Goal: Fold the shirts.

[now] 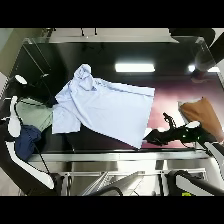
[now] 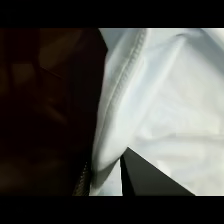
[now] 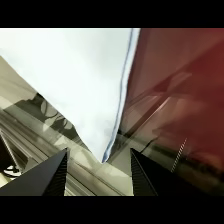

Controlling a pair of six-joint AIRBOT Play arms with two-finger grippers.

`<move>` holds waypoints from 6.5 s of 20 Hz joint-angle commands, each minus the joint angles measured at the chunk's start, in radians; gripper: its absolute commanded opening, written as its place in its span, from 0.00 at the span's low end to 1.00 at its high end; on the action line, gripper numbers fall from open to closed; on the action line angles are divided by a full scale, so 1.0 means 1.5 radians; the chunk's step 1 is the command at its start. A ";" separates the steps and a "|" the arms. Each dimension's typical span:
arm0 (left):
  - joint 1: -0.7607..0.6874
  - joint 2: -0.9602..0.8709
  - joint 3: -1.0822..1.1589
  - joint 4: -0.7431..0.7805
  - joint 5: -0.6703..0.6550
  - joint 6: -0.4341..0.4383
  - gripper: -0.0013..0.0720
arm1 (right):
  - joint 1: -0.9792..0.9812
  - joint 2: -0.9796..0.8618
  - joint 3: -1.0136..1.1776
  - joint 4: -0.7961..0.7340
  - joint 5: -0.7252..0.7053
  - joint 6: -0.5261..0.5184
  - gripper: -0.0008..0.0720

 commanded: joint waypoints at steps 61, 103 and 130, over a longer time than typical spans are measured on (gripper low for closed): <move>-0.065 0.010 0.105 -0.093 0.031 -0.278 0.05 | -0.072 -0.306 0.613 -0.156 -0.113 0.031 0.03; -0.004 0.526 -0.814 -0.125 0.187 -0.351 0.84 | -0.267 -0.001 0.146 -0.115 0.004 0.020 0.61; -0.004 0.548 -0.674 -0.215 0.072 -0.289 0.05 | -0.146 -0.034 0.145 -0.106 0.058 0.022 0.04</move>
